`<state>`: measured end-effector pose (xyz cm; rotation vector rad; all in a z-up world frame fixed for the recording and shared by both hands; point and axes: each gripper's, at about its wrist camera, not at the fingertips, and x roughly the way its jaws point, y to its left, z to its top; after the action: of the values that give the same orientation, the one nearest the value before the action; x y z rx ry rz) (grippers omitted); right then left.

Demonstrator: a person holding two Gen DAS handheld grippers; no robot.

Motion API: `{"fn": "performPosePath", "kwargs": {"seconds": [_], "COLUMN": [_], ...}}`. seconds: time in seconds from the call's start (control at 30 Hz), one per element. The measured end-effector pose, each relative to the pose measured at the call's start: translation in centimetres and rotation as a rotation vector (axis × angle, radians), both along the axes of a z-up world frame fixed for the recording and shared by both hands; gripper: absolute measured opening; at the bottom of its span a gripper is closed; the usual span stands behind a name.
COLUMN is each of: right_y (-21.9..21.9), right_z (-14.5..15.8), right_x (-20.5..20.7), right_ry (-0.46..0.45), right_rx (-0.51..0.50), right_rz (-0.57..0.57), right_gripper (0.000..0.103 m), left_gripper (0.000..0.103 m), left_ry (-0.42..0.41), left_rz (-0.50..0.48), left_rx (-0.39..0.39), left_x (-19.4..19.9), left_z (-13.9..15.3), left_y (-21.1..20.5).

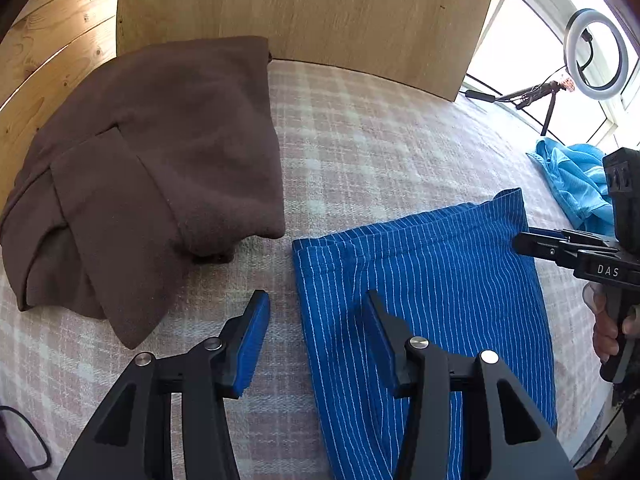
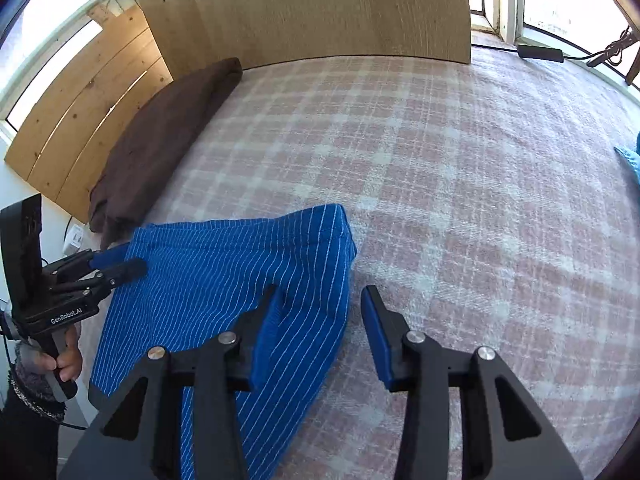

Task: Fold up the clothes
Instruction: 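Grasp the edge of the folded shorts with both tools, then carry the folded shorts with both tools onto the brown folded garment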

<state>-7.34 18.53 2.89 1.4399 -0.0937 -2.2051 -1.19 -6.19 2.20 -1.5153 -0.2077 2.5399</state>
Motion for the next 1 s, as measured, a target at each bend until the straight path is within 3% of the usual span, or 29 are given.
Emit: {"fn": "performPosePath", "kwargs": {"seconds": [0.27,0.3,0.33,0.37,0.47,0.7,1.0], "right_y": [-0.7,-0.7,-0.5,-0.2,0.7,0.9,-5.1], "right_z": [-1.1,-1.3,-1.5,-1.6,-0.9,5.8,16.8], "right_x": [-1.1,-1.1,-1.2,-1.2,-0.7,3.1,6.5], "right_ry": [-0.027,-0.034,-0.05,-0.06,-0.045,0.109,0.29], "right_rx": [-0.12,-0.144,-0.173,-0.199,-0.285,-0.387,-0.503], "right_rz": [0.092,0.098,0.101,0.094,0.088,0.145,0.263], "right_gripper": [0.044,0.036,0.019,0.012,0.011,0.01,0.01], "left_gripper": [0.042,0.031,0.022,0.008,0.007,0.007,0.007], "left_ry": [0.026,0.033,0.04,0.047,0.114,0.29,0.468], "left_rz": [-0.005,-0.002,0.001,0.004,0.018,0.066,0.118], "left_rx": [0.014,0.015,0.016,0.017,0.017,0.017,-0.116], "left_x": [-1.5,-1.4,-1.4,-1.3,-0.1,5.3,9.9], "left_z": [-0.3,-0.3,-0.2,-0.1,1.3,8.8,19.8], "left_y": [1.2,1.3,1.4,1.5,1.7,0.8,-5.1]}}
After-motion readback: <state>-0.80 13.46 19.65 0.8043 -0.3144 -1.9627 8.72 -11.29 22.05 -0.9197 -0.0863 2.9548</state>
